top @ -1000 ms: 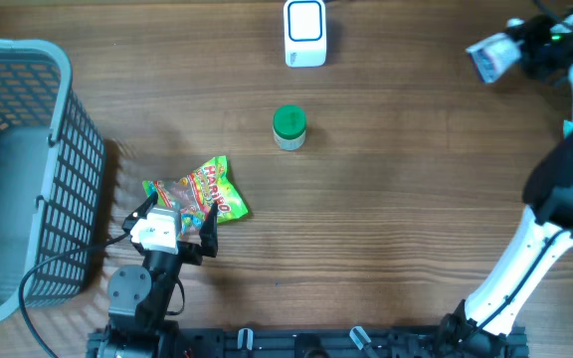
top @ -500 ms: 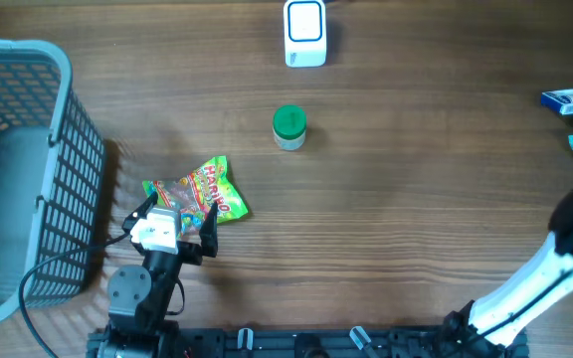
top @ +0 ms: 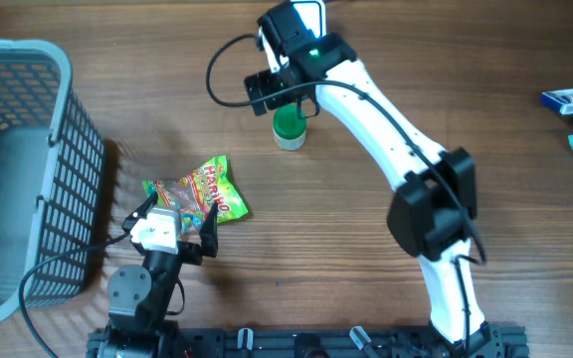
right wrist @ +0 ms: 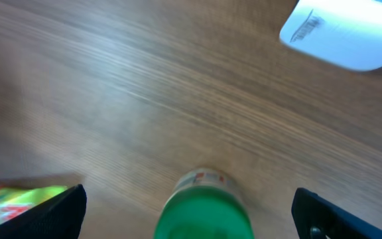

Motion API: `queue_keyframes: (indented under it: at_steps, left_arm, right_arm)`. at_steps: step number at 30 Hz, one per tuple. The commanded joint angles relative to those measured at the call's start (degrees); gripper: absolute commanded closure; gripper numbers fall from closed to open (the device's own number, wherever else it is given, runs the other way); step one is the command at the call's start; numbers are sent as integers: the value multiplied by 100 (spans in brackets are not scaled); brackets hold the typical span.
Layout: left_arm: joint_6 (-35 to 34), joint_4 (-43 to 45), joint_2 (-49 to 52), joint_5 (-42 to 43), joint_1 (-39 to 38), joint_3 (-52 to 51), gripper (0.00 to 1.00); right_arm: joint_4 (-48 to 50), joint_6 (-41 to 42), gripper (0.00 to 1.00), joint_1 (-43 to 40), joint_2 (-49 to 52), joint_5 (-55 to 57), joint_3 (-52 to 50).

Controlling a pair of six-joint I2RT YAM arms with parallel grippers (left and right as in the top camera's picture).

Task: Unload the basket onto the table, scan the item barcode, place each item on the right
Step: 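Lower the right gripper over the green-lidded jar and grasp it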

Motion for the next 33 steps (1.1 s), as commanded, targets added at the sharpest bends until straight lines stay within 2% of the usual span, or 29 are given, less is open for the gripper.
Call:
queue_keyframes:
  at_steps: [1, 6, 11, 15, 21, 22, 23, 28, 30, 33]
  left_arm:
    - [-55, 20, -24, -31, -26, -37, 0]
    - [-52, 20, -24, -31, -26, -37, 0]
    - [-55, 20, -24, -31, -26, -37, 0]
    - [-55, 20, -24, -31, -26, -37, 0]
    - [-52, 20, -24, -31, -26, -37, 0]
    - [-55, 20, -24, -31, -26, -37, 0]
    - [-55, 20, -24, -31, -26, -37, 0]
    - [-52, 20, -24, -31, -26, -37, 0]
    - [-55, 20, -24, -31, -26, -37, 0]
    - [-55, 20, -24, -31, -26, -37, 0]
  right_arm:
    - [179, -166, 0, -24, 186, 291, 28]
    - [-437, -251, 0, -24, 433, -424, 28]
    - [-603, -243, 0, -35, 734, -396, 28]
    - [-629, -205, 5, -35, 938, -391, 28]
    - [-1060, 317, 22, -46, 1038, -74, 31]
    - [-1257, 603, 29, -72, 1036, 109, 46]
    - [-1414, 870, 32, -105, 1036, 127, 52]
    - [-2490, 3051, 41, -358, 1029, 103, 52]
    - [-2752, 3585, 39, -345, 1029, 101, 52]
    - [-3239, 4837, 23, -345, 1029, -142, 52]
